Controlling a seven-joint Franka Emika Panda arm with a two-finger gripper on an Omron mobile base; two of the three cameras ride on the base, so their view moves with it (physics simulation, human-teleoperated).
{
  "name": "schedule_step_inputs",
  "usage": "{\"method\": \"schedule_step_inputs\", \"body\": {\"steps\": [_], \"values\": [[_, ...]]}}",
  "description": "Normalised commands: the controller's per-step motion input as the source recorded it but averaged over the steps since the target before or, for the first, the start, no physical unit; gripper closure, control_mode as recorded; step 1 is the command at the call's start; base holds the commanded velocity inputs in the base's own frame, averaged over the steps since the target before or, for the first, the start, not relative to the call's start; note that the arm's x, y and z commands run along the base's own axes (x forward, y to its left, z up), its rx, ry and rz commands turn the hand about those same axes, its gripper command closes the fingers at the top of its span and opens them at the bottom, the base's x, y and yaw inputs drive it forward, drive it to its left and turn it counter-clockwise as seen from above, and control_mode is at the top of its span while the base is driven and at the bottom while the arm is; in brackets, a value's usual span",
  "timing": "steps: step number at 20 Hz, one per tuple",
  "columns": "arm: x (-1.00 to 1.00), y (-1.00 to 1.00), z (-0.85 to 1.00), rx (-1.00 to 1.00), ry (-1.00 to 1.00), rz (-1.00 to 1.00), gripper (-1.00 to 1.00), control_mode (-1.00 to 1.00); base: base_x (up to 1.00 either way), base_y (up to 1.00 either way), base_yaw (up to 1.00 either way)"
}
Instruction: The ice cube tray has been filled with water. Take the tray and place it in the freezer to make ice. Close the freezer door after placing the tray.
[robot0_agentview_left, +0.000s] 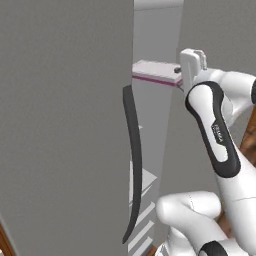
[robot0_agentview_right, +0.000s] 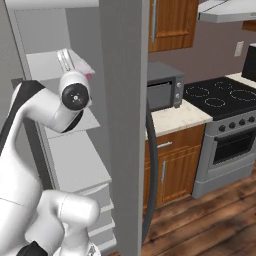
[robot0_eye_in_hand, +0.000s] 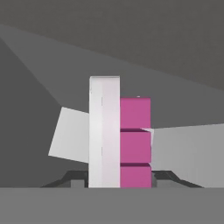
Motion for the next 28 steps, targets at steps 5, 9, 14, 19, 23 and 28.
{"method": "schedule_step_inputs", "body": {"steps": [5, 9, 14, 19, 23, 28], "values": [[0.41, 0.17, 0.05, 0.00, 0.00, 0.01, 1.00, -1.00, 0.00, 0.00, 0.00], [0.39, 0.08, 0.03, 0.00, 0.00, 0.04, 1.00, -1.00, 0.00, 0.00, 0.00], [0.41, 0.13, 0.00, 0.00, 0.00, 0.05, 1.00, -1.00, 0.00, 0.00, 0.00], [0.32, 0.27, 0.00, 0.00, 0.00, 0.04, 1.00, -1.00, 0.00, 0.00, 0.00], [0.33, 0.41, 0.00, 0.00, 0.00, 0.00, 1.00, -1.00, 0.00, 0.00, 0.00], [0.38, 0.23, 0.00, -0.01, 0.00, 0.00, 1.00, -1.00, 0.00, 0.00, 0.00]]}}
